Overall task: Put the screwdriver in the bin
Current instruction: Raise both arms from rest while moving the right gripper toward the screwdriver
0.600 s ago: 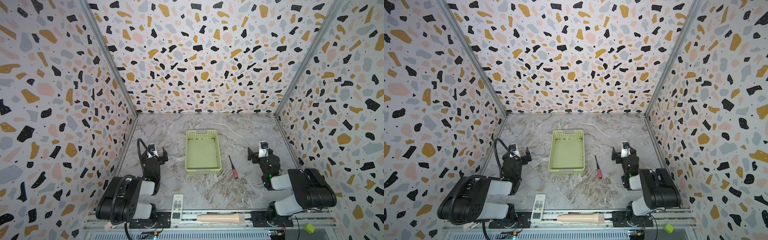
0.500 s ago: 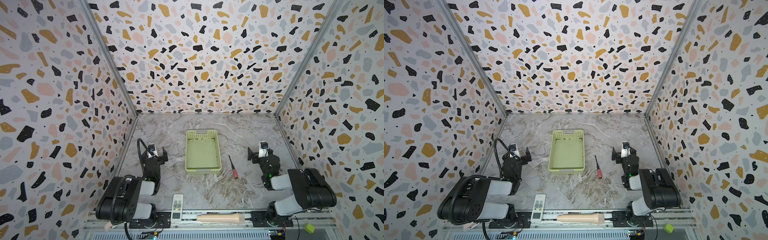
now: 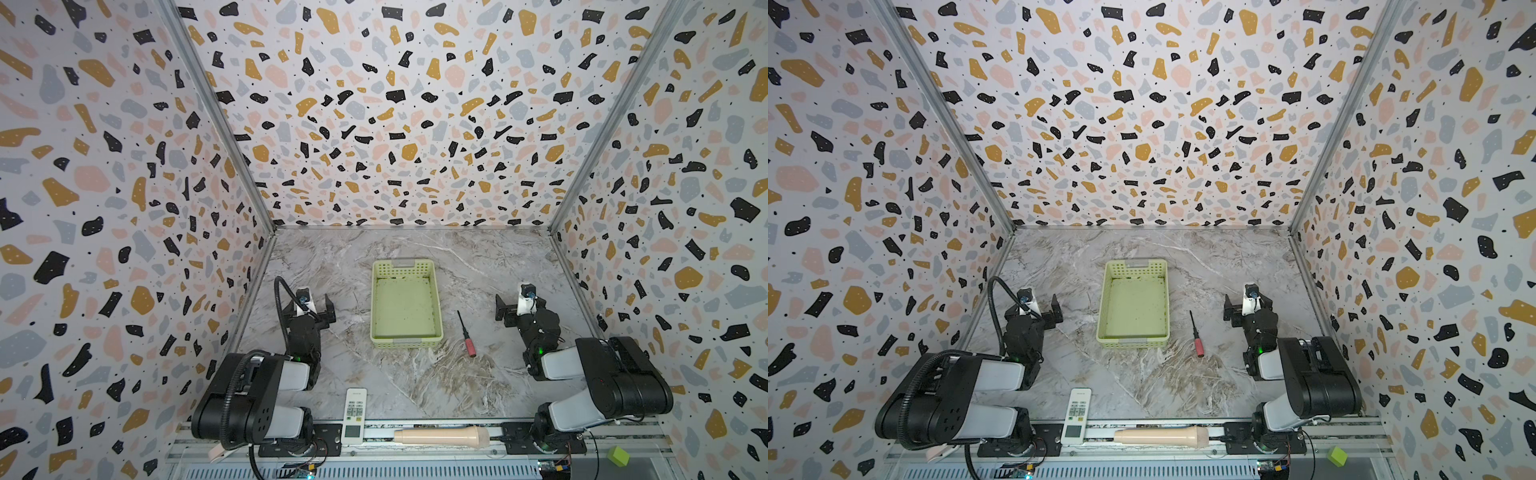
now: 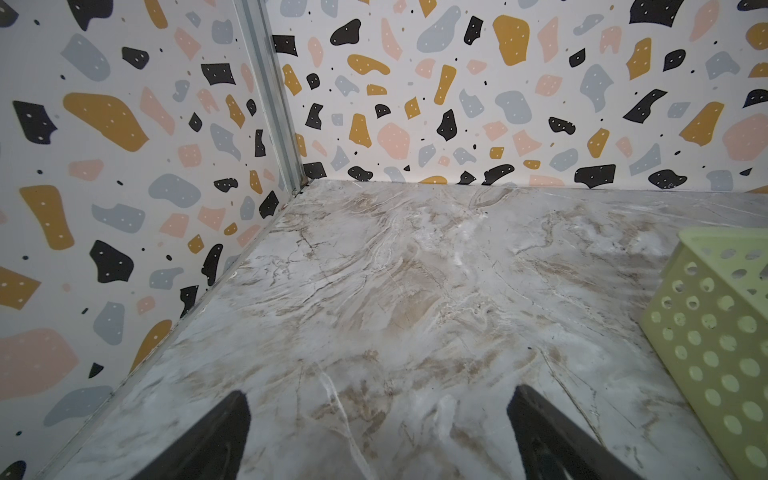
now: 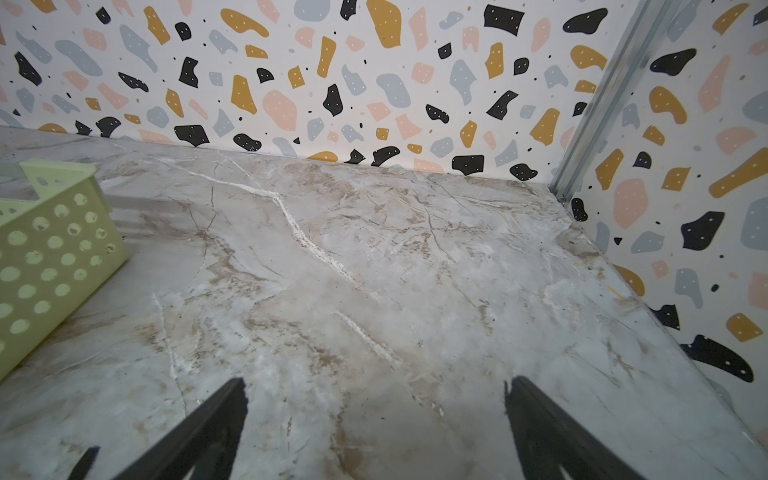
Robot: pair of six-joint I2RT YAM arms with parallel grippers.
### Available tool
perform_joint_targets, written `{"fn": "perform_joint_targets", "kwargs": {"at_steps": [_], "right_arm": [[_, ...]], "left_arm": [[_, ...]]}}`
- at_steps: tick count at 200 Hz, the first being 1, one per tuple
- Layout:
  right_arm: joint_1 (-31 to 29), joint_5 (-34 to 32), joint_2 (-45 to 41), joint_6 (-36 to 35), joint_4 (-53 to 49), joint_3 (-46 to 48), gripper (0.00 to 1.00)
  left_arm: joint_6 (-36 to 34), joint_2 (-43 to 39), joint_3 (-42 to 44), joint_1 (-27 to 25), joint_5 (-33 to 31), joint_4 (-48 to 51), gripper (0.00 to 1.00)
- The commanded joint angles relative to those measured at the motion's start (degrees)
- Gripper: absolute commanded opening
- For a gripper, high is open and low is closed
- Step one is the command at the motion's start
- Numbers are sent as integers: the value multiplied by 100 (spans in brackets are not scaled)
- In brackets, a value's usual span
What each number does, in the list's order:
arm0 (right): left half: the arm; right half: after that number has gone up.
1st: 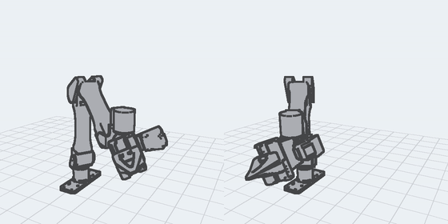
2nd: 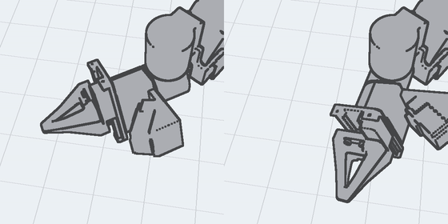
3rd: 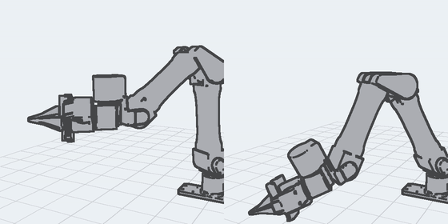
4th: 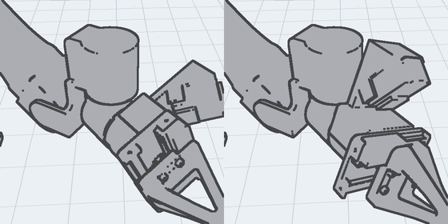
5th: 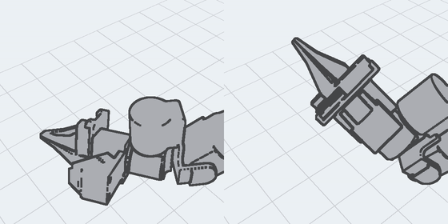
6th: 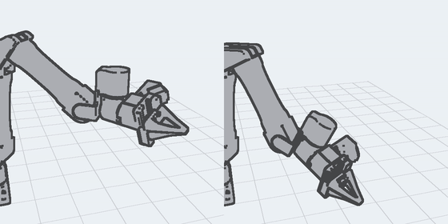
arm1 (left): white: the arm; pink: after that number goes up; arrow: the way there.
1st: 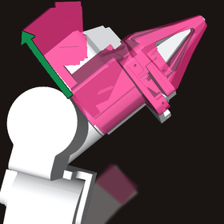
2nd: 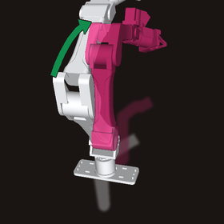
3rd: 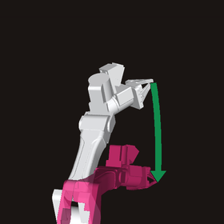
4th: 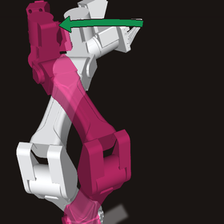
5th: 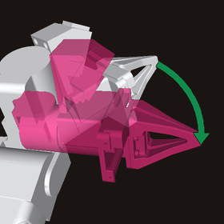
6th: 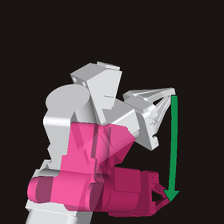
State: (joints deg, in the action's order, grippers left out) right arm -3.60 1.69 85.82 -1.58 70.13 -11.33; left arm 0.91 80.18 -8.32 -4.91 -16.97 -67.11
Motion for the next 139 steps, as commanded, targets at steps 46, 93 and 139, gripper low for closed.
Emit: {"fn": "perform_joint_targets", "kwargs": {"at_steps": [46,93,139], "right_arm": [[8,-55,-9,18,51,-132,99],[8,-46,-15,8,53,-124,99],[24,-30,-33,33,84,-100,99]], "left_arm": [[32,-3,-135,-1,-25,-143,100],[35,-25,-118,-1,-25,-163,100],[122,-64,-143,-1,-272,-85,99]]}}
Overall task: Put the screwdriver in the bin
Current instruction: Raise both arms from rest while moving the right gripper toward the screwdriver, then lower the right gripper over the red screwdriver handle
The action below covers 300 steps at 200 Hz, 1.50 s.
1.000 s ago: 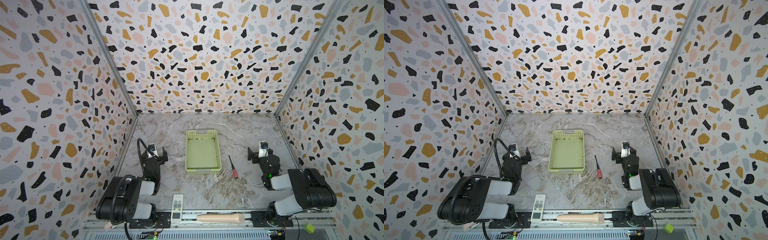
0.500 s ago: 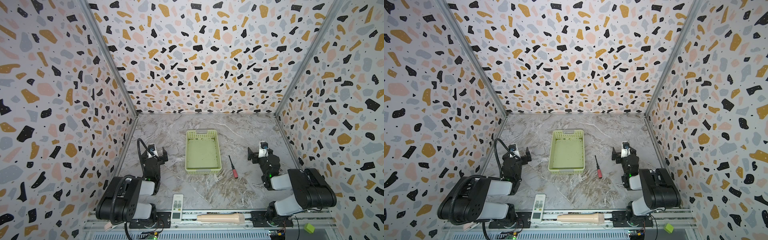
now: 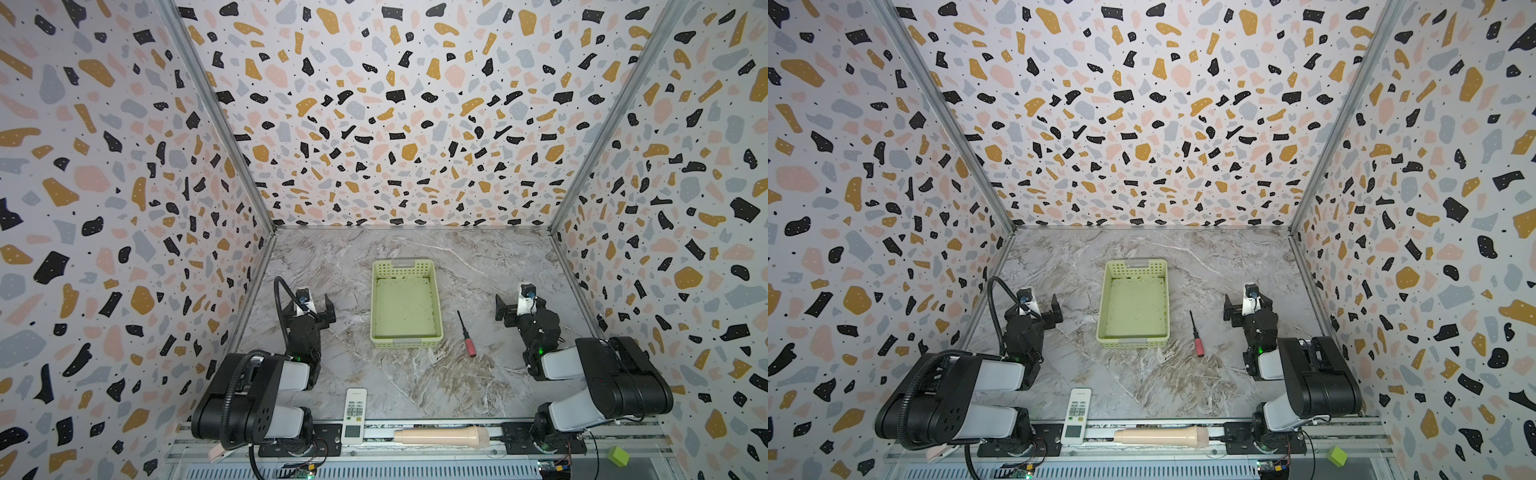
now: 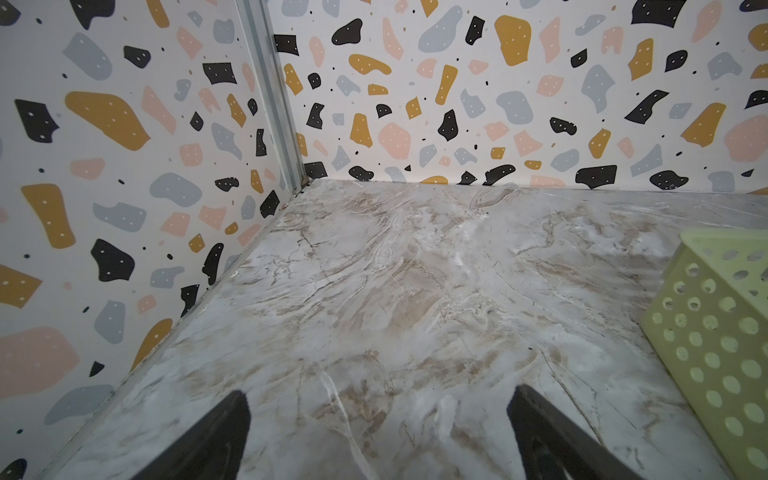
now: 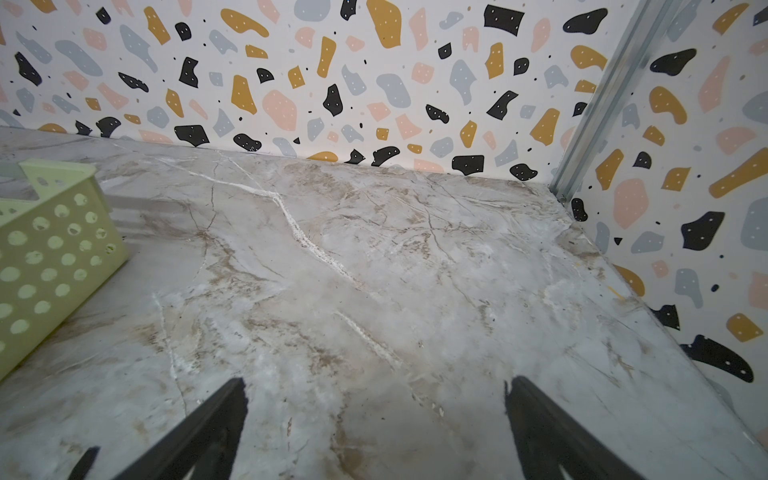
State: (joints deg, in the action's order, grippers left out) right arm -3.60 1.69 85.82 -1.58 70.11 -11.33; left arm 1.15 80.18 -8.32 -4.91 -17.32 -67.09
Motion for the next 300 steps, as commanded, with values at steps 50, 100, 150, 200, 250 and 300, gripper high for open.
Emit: {"fn": "perform_joint_targets", "kwargs": {"at_steps": [50,100,150,200,250,300], "right_arm": [[44,-304,-1229,236,-1081,-132,99],[39,176,-3803,866,-4111,-587,99],[7,68,-5286,1916,-6800,-1270,99],[-253,321,-4449,2233,-8370,-2198,99],[-2176,-1545,-3413,2239,-9306,-2887,99],[-2246,-647,-2748,2072,-9601,-3226,99]], "left_arm": [[248,-2349,-577,-1,-337,1956,100],[1316,-3334,-2310,-1,158,4530,99],[1612,-2482,-3423,-1,1026,4598,100],[2111,-625,-4780,-18,1898,4265,100],[2725,-453,-4719,133,2249,4268,100],[1858,-701,-4796,-59,1565,5157,100]]}}
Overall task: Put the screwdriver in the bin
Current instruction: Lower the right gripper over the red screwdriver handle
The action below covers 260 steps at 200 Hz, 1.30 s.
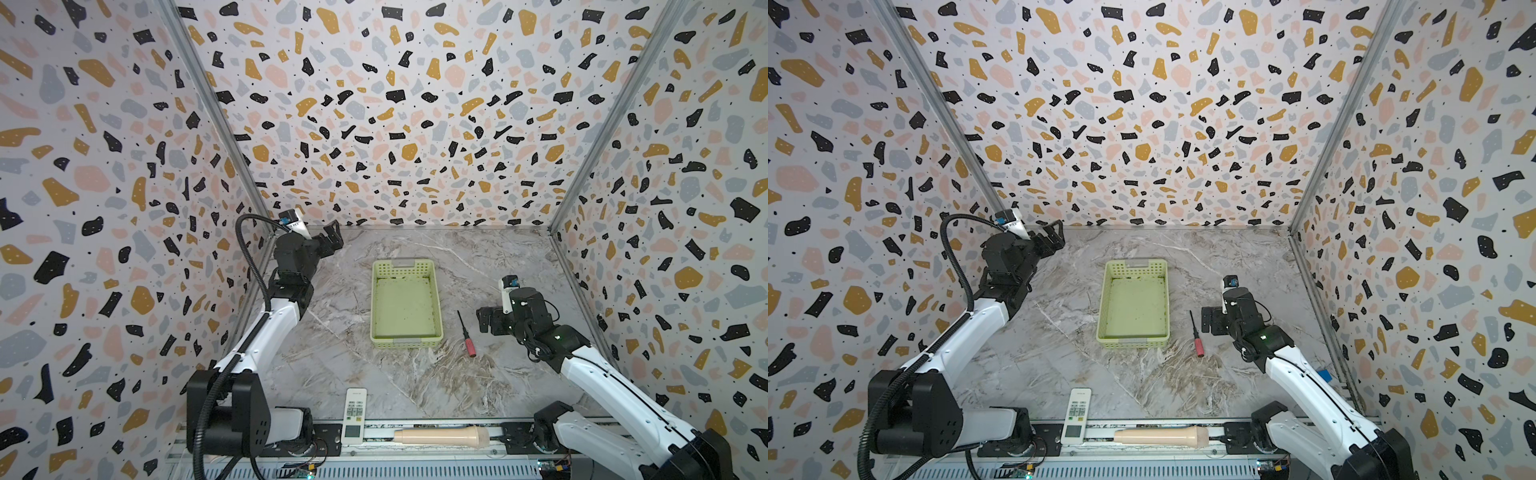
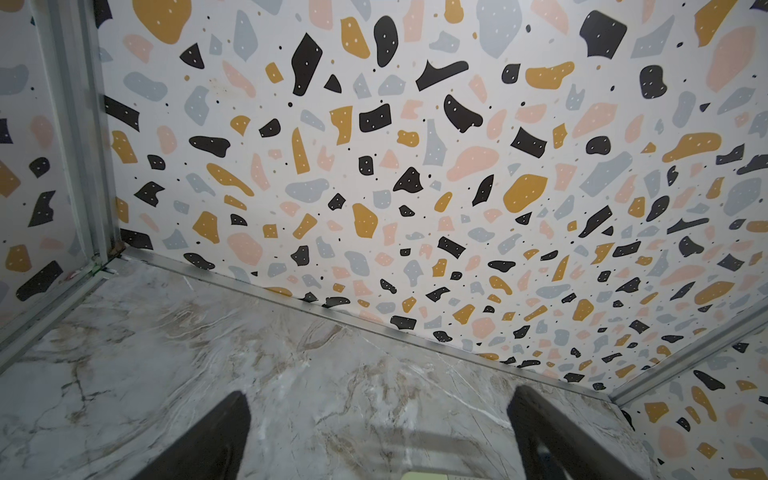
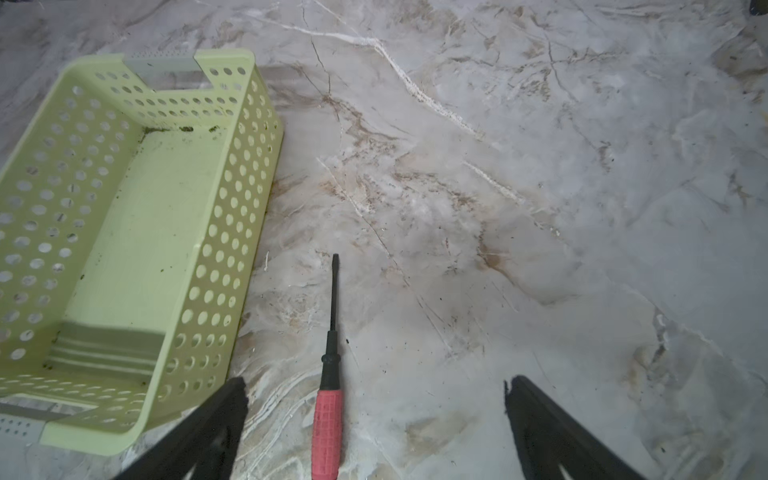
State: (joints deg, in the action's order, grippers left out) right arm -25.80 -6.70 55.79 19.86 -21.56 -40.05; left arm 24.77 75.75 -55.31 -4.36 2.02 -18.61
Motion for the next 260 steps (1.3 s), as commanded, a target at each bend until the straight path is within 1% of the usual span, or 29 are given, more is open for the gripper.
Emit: {"fn": "perform_joint_targets", "kwargs": {"at_steps": [1,16,31,57,81,111,146,189,220,240,260], "right_arm": [[-23,207,283,-71,-453,-363,99],[-90,341,586,-66,-617,-421,99],[-283,277,685,63,-530,-299,99],[-636,302,696,426,-308,-45,100],[-1055,55,837,755,-274,100,98],[-1315,-76,1113,1098,-238,250,93],[-1375,-134,1250,1257,-68,333,81],[-1375,-224,1506,1221,-21,347,73],[-1375,-253,1714,1187,111,393,68],[-1375,-236,1786,1170,186,423,66],[-1375,-185,1855,1154,263,444,64]], "left_arm": [[-520,-264,-95,-120,-387,316,100],[-768,-377,-85,-232,-589,384,100],[-873,-420,-68,-306,-633,385,100],[-838,-322,-98,-320,-524,385,99],[-774,-271,-112,-320,-440,385,99],[-684,-236,-112,-320,-432,385,99],[-637,-219,-112,-320,-449,385,99],[-573,-200,-138,-311,-428,572,100],[-658,-175,-173,-311,-423,646,100],[-720,-126,-234,-311,-292,749,100],[-890,-25,-350,-314,95,924,100]]}}
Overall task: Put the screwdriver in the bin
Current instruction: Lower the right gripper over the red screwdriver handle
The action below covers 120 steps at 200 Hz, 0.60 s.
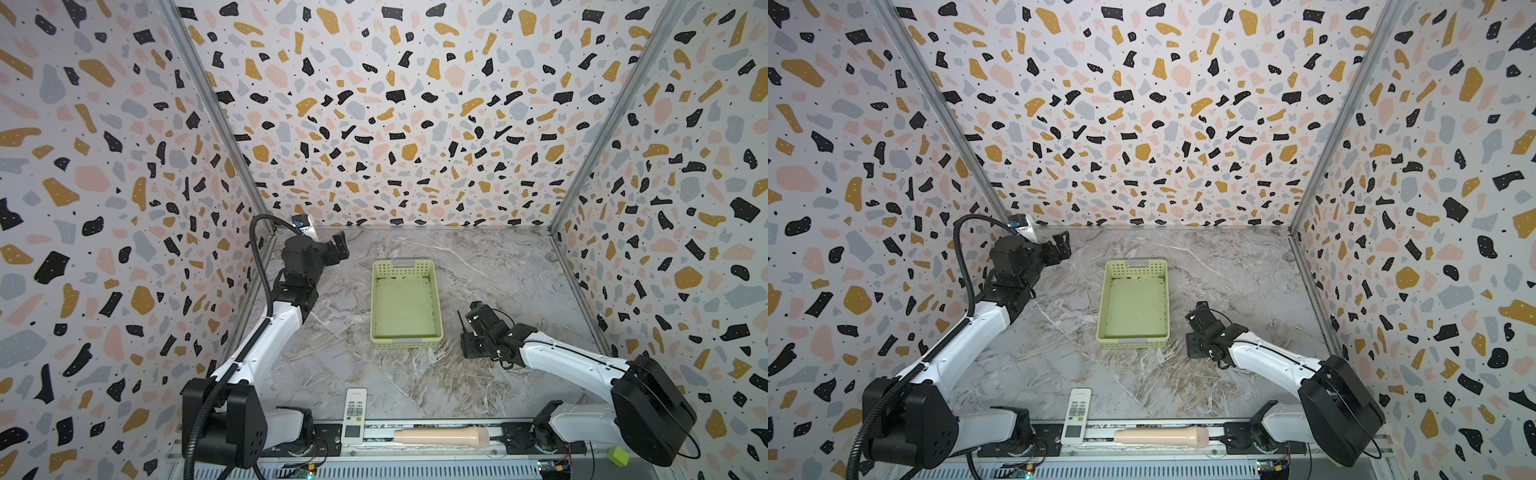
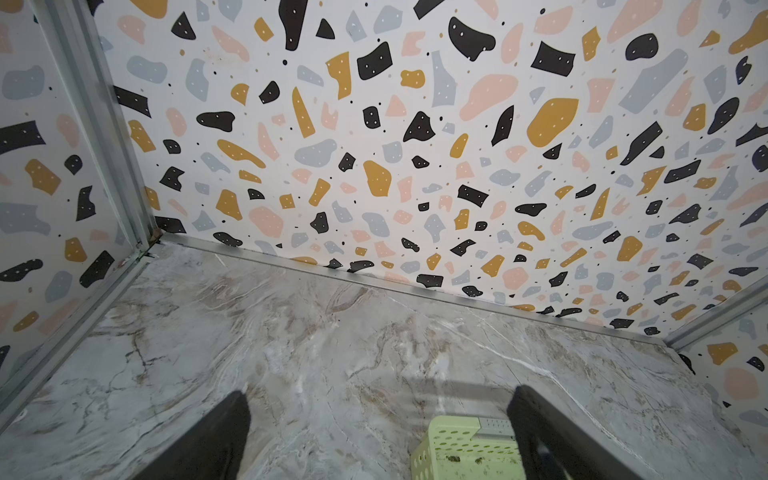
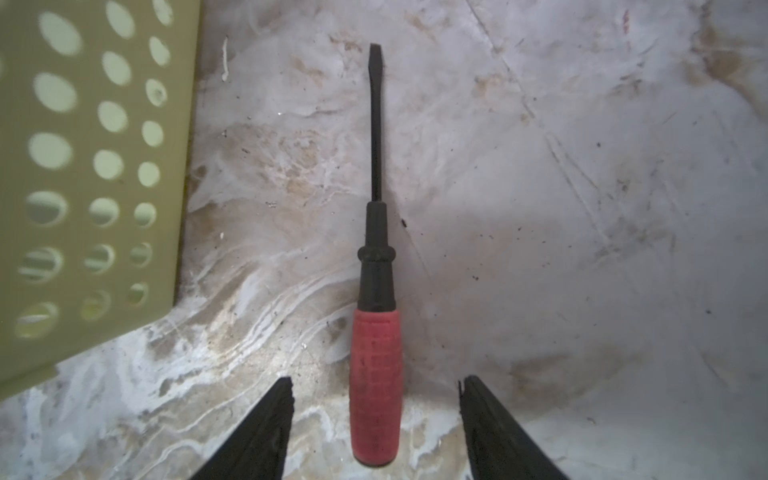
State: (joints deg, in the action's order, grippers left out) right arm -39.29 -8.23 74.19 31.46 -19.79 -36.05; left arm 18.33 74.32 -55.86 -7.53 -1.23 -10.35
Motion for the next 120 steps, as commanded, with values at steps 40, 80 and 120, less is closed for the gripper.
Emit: {"fn": "perform_joint_targets", "kwargs": {"at_steps": [40,80,120], "right_arm": [[-26,14,143,-51,210,56,62],[-18,111,315,-114,256,-2,55],[24,186,332,-114,338,54,51]], "left_arm": [[-293,333,-453,5,743,287,100],[-286,407,-496,5,728,362,100],[-291,445,-523,5,730,398,100]]}}
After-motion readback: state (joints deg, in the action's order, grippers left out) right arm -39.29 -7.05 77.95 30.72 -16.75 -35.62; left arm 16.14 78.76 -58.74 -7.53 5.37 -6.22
